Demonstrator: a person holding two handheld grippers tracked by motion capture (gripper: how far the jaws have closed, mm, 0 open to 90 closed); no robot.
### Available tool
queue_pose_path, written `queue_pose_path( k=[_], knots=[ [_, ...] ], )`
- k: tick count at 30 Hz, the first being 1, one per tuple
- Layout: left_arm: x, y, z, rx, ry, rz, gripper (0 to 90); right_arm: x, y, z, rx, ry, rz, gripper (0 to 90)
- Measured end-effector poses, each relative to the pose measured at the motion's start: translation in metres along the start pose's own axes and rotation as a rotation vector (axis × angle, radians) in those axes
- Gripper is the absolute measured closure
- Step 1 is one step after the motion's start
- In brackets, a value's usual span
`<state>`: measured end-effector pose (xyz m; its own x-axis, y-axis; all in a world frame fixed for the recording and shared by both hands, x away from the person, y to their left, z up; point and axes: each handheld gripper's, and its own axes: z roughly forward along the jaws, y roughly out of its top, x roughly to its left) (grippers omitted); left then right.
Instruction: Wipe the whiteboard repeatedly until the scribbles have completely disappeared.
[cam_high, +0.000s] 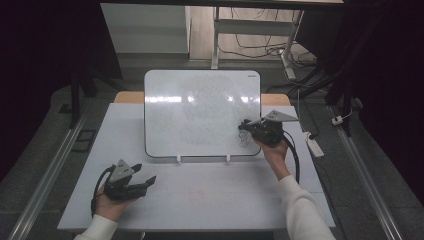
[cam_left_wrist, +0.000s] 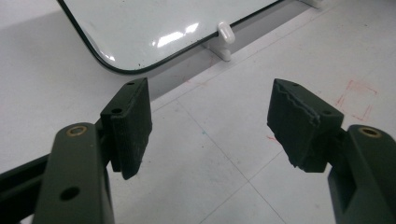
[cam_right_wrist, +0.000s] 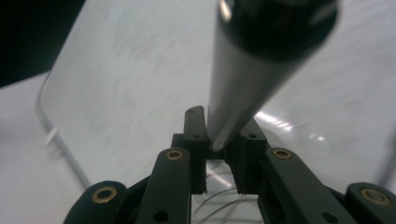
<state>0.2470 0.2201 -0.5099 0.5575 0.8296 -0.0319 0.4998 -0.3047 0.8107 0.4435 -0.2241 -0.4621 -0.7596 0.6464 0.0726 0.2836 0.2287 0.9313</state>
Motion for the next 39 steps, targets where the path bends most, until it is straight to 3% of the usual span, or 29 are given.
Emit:
queue_pose_path(
  k=[2, 4, 6, 7, 9, 11, 12, 14, 16, 17, 18, 20, 23, 25, 29, 31, 35, 37, 39],
  knots=[
    [0.000, 0.000, 0.000, -0.001, 0.001, 0.000, 31.8, 0.002, -0.001, 0.000, 0.021, 0.009, -0.023, 77.6],
    [-0.001, -0.001, 0.000, 0.002, -0.001, 0.001, 31.8, -0.005, 0.003, -0.005, -0.020, -0.049, -0.009, 77.6],
    [-0.001, -0.001, 0.000, 0.003, -0.003, 0.003, 31.8, -0.014, 0.006, -0.012, -0.071, -0.119, 0.038, 77.6],
    [-0.001, 0.000, 0.000, 0.002, -0.004, 0.003, 31.8, -0.015, 0.006, -0.014, -0.077, -0.121, 0.047, 77.6],
    [0.000, 0.000, 0.000, 0.000, -0.004, 0.001, 31.8, -0.011, 0.002, -0.012, -0.046, -0.084, 0.038, 77.6],
    [0.000, 0.000, 0.000, -0.002, -0.004, -0.002, 31.8, 0.000, -0.003, -0.005, 0.013, -0.012, 0.003, 77.6],
    [0.000, 0.000, 0.000, -0.002, -0.004, -0.002, 31.8, 0.004, -0.004, -0.003, 0.032, 0.002, -0.024, 77.6],
    [-0.001, 0.000, 0.000, 0.001, -0.005, 0.002, 31.8, 0.003, -0.001, -0.005, 0.034, -0.021, -0.039, 77.6],
    [-0.001, 0.000, 0.000, 0.001, -0.006, 0.005, 31.8, -0.006, 0.001, -0.011, -0.018, -0.079, 0.008, 77.6],
    [-0.001, 0.000, 0.000, 0.001, -0.006, 0.005, 31.8, -0.006, 0.001, -0.011, -0.018, -0.079, 0.008, 77.6],
    [-0.001, 0.000, 0.000, 0.000, -0.007, 0.004, 31.8, -0.012, 0.002, -0.016, -0.040, -0.102, 0.039, 77.6],
    [0.000, 0.000, 0.000, -0.002, -0.006, 0.000, 31.8, -0.008, -0.001, -0.014, -0.017, -0.079, 0.025, 77.6],
    [0.000, 0.000, 0.000, -0.002, -0.005, 0.000, 31.8, 0.003, -0.006, -0.005, 0.047, 0.008, -0.011, 77.6],
    [-0.001, 0.000, 0.000, -0.002, -0.006, 0.002, 31.8, 0.001, -0.004, -0.007, 0.047, -0.003, -0.018, 77.6],
    [-0.001, 0.000, 0.000, 0.000, -0.007, 0.004, 31.8, -0.013, 0.001, -0.019, -0.028, -0.107, 0.040, 77.6],
    [0.000, 0.000, 0.001, 0.000, -0.006, 0.001, 31.8, -0.010, -0.002, -0.018, -0.013, -0.086, 0.032, 77.6],
    [-0.001, 0.000, 0.000, -0.001, -0.006, 0.000, 31.8, 0.006, -0.012, -0.009, 0.054, 0.005, -0.006, 77.6],
    [-0.001, 0.000, 0.000, -0.002, -0.006, 0.002, 31.8, 0.003, -0.010, -0.011, 0.053, -0.009, -0.013, 77.6],
    [-0.001, 0.000, 0.000, -0.002, -0.007, 0.003, 31.8, -0.006, -0.007, -0.018, 0.006, -0.075, 0.016, 77.6]
  ],
)
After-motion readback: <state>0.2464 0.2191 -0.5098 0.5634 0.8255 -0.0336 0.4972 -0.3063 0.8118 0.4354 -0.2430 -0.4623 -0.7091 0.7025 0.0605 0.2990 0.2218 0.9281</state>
